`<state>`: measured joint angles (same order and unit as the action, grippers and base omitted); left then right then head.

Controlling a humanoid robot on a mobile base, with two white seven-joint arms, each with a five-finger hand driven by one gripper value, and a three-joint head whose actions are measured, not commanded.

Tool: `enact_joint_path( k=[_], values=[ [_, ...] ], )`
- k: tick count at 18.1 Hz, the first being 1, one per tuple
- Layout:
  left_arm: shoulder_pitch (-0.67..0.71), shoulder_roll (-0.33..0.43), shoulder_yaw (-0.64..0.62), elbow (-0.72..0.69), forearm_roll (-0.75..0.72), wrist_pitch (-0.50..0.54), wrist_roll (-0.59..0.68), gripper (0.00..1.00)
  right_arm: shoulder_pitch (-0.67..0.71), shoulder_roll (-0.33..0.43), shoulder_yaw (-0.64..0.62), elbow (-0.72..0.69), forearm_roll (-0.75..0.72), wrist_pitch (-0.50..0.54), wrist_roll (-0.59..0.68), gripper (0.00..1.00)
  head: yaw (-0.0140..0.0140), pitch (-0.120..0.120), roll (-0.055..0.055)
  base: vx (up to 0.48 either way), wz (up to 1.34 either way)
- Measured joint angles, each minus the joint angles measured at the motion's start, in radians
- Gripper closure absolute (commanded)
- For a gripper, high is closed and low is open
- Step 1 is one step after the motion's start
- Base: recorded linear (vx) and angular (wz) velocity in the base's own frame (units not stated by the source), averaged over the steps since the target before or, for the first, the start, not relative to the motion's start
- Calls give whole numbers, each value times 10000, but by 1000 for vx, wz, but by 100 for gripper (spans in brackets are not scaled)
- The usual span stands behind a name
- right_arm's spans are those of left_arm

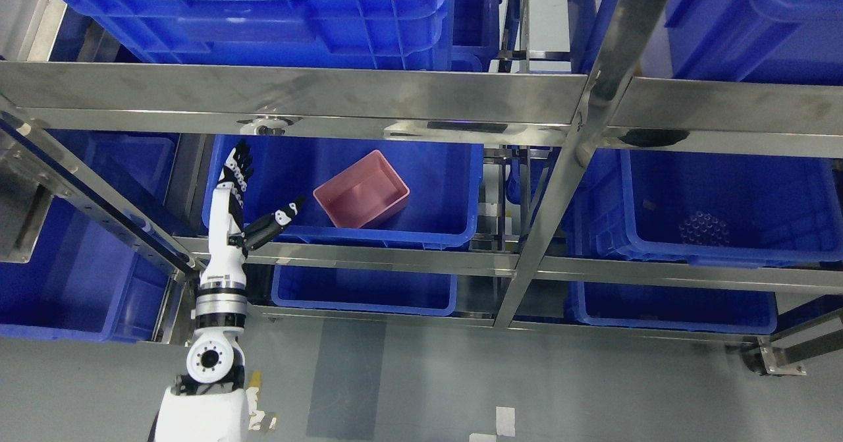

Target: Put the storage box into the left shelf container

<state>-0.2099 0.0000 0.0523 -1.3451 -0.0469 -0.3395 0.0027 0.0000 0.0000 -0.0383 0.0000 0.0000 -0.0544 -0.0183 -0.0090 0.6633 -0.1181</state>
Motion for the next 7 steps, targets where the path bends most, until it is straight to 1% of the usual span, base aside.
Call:
enact_joint_path(
  k=[2,7],
  values=[
    [294,0,-98,-300,314,47,-44,1,0,0,0,0,0,0,0,1,0,0,0,0,0],
    [627,0,-272,-1027,733,626,-309,1,-2,0,0,0,0,0,0,1,0,-1,0,0,0]
  ],
)
